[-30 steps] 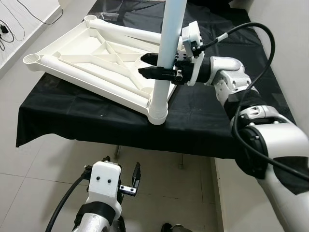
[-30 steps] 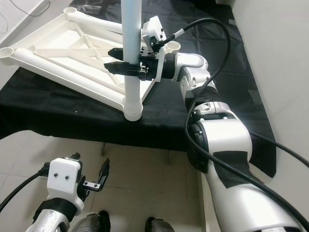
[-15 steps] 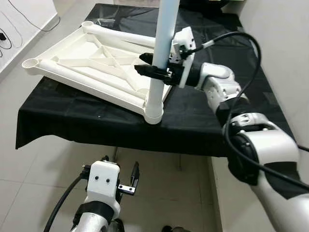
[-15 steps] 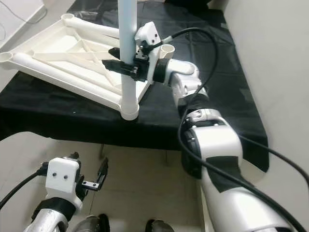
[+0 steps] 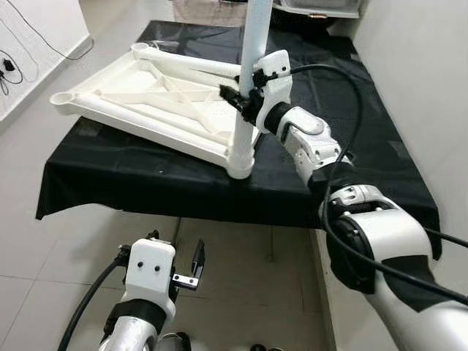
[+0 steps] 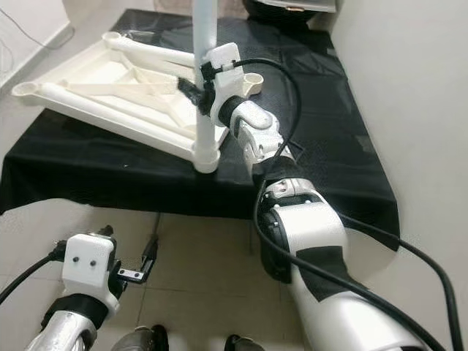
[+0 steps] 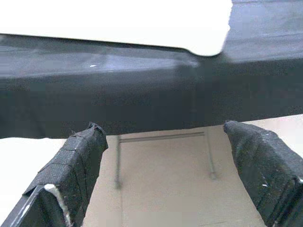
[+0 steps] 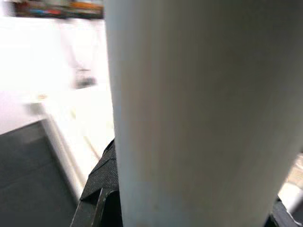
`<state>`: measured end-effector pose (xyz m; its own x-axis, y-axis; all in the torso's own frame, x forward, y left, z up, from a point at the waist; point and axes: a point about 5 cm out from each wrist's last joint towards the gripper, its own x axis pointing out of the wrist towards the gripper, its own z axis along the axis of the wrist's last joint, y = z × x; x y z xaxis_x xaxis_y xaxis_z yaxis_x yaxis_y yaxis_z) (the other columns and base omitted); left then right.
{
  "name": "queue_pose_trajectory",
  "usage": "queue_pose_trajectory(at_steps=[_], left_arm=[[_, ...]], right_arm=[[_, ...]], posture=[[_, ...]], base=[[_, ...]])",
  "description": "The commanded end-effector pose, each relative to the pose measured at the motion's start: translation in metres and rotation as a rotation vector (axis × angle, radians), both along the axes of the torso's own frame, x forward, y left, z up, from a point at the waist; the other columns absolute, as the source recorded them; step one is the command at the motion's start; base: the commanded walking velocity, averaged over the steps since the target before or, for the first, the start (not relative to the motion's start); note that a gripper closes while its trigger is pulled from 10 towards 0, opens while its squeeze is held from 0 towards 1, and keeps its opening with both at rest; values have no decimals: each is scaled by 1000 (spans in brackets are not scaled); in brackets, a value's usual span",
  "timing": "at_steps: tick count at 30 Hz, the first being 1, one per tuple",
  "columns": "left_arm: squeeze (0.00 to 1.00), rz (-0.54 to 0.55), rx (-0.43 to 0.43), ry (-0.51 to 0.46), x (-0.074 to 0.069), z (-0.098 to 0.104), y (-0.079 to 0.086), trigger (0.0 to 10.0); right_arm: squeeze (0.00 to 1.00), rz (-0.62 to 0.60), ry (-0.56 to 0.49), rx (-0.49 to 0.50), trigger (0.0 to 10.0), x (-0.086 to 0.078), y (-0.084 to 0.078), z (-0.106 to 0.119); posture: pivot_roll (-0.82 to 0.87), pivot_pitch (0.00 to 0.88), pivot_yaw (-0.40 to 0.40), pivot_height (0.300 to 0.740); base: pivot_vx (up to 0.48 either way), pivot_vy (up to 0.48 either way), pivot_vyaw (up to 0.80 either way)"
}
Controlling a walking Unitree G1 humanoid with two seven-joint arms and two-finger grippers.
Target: Building children table
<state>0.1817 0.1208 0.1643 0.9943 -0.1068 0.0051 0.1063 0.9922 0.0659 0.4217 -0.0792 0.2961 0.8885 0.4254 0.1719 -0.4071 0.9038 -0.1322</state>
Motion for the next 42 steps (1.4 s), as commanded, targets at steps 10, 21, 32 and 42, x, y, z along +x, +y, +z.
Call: queue_pose_trajectory(at_steps=[10, 21, 32, 42], left_arm=[[0, -4, 1, 12, -3, -3, -1, 10000], [0, -4, 3, 18, -5, -3, 0, 10000], [0, -6, 5, 18, -6, -4, 0, 10000], [0, -6, 4, 17, -5, -3, -1, 10000]], right_arm=[[0, -452, 228, 76, 10000, 4, -11, -43], [0, -782, 262, 323, 10000, -6, 8, -44], [0, -1048, 220, 268, 10000, -14, 4, -41], [0, -1243, 174, 324, 10000, -20, -7, -38]], posture=[[86, 246, -71, 740], [106, 238, -75, 740], [116, 238, -74, 740], [130, 242, -70, 740]], base=[[0, 0, 0], [0, 0, 0], [0, 0, 0], [0, 0, 0]])
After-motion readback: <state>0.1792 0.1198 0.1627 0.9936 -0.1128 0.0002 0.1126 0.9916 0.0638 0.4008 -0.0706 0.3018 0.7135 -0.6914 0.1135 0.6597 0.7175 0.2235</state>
